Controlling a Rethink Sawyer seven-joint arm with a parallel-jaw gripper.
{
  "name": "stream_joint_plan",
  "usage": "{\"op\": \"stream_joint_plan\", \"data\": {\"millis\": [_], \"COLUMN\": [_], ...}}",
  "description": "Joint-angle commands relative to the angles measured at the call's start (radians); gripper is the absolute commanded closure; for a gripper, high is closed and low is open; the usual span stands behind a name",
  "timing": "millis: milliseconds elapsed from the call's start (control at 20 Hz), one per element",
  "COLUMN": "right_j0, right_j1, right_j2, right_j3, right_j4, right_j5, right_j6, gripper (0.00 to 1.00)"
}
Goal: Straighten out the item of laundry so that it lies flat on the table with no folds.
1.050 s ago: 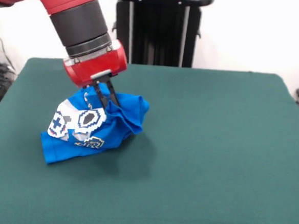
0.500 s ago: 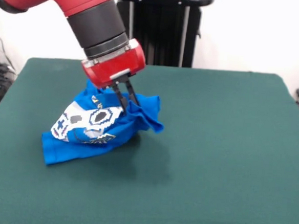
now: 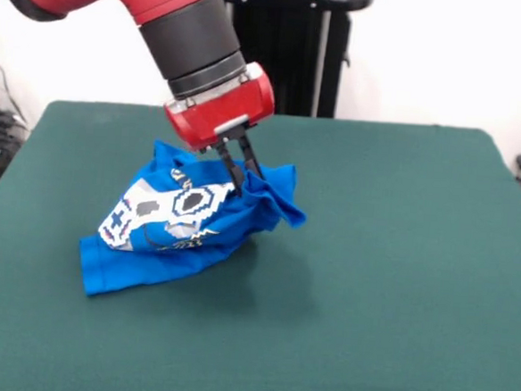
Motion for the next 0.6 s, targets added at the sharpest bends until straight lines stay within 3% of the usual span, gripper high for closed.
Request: {"op": "stream_joint_plan", "data": {"millis": [50, 600], "right_j0": [0.121, 0.283], "right_j1": [-0.015, -0.164], "right_j2": [0.008, -0.048], "right_j3": [0.044, 0.017], "right_j4": [0.03, 0.174], "right_j5": [-0.059, 0.004], "right_j6": [0.201, 0.328], "gripper": [1.0, 1.0]}}
